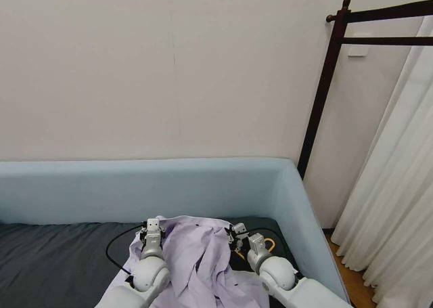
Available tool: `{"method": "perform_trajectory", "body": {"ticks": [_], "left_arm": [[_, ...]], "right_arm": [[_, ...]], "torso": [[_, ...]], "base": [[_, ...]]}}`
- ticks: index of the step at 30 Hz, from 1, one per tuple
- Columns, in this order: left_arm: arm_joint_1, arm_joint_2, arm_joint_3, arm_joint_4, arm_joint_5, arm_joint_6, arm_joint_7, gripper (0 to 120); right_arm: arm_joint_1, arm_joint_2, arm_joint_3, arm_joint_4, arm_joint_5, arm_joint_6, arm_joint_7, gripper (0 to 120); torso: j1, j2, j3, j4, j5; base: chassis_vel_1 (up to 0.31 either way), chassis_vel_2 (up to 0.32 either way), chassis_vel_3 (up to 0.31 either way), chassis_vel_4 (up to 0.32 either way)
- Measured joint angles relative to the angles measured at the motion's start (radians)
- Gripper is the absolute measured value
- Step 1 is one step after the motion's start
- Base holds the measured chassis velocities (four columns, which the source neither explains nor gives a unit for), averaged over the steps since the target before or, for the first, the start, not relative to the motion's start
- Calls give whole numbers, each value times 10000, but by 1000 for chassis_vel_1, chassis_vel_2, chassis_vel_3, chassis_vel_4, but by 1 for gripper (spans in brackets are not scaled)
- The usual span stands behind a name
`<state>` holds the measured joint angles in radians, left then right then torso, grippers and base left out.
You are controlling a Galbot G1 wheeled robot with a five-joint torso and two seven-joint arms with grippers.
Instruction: Pick up the clothes from the sofa and hang them on the clothes hanger.
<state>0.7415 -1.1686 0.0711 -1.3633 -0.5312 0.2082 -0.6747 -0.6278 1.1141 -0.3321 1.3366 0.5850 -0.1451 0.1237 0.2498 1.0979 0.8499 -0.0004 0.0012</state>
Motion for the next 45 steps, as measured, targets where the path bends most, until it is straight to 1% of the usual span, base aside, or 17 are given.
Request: {"method": "perform_trajectory", "body": {"ticks": [3,6,7,10,11,14,15,17,19,20,22,24,28,29,32,36,45], "left_arm": [[-61,3,17,-9,-33,-1,4,0],[-112,140,56,-139,-137,23,1,0],[-112,140,56,-139,-137,23,1,0],[-149,216,110,-229,-202,39,-6,0],[-149,216,110,-229,-202,39,-6,0],[-147,273,225,-301,-188,41,7,0],[-147,273,225,-301,-188,41,7,0],[-110,300,282,-355,-153,27,58,0],[-58,362,348,-424,-86,-23,105,0],[-58,362,348,-424,-86,-23,105,0],[27,442,412,-520,35,-102,204,0],[56,463,429,-559,63,-115,227,0],[241,516,490,-705,186,-220,325,0],[241,516,490,-705,186,-220,325,0],[384,516,494,-798,258,-285,356,0],[505,565,494,-962,331,-311,371,0],[656,654,466,-1303,376,-322,385,0]], "right_arm": [[-17,-44,152,-13,4,-1,-144,2],[-145,-327,383,375,273,-177,-209,15],[-145,-327,383,375,273,-177,-209,15],[-686,-1096,661,1322,757,-870,-517,30],[-686,-1096,661,1322,757,-870,-517,30],[-1390,-1665,1040,1723,818,-1206,-806,43],[-1390,-1665,1040,1723,818,-1206,-806,43],[-1594,-1793,1283,1583,808,-1284,-994,53],[-1583,-1808,1504,1025,802,-1318,-1295,62],[-1583,-1808,1504,1025,802,-1318,-1295,62],[-1351,-1693,1735,104,840,-1536,-1913,72],[-1233,-1630,1768,-227,811,-1554,-2119,75],[-435,-1090,1703,-2385,392,-1308,-2941,95],[-435,-1090,1703,-2385,392,-1308,-2941,95],[64,-645,1647,-3993,-87,-1048,-3450,100],[330,-305,1880,-5073,-523,-1007,-3995,100],[651,273,2292,-6405,-822,-738,-4173,100]], "torso": [[0,1,0,2,0],[0,0,0,3,1],[0,0,0,3,1],[0,0,-1,3,0],[0,0,-1,3,0],[0,1,-1,-5,0],[0,1,-1,-5,0],[-2,1,-1,-5,1],[-1,1,-1,1,0],[-1,1,-1,1,0],[-1,1,-1,1,0],[-1,1,-1,0,0],[-1,1,0,2,0],[-1,1,0,2,0],[0,1,0,3,0],[-1,1,0,0,-1],[-1,1,0,0,-1]], "base": [[0,0,0,0],[0,0,0,0],[0,0,0,0],[0,0,0,0],[0,0,0,0],[0,0,0,0],[0,0,0,0],[0,0,0,0],[0,0,0,0],[0,0,0,0],[0,0,0,0],[0,0,0,0],[0,0,0,0],[0,0,0,0],[0,0,0,0],[0,0,0,0],[0,0,0,0]]}}
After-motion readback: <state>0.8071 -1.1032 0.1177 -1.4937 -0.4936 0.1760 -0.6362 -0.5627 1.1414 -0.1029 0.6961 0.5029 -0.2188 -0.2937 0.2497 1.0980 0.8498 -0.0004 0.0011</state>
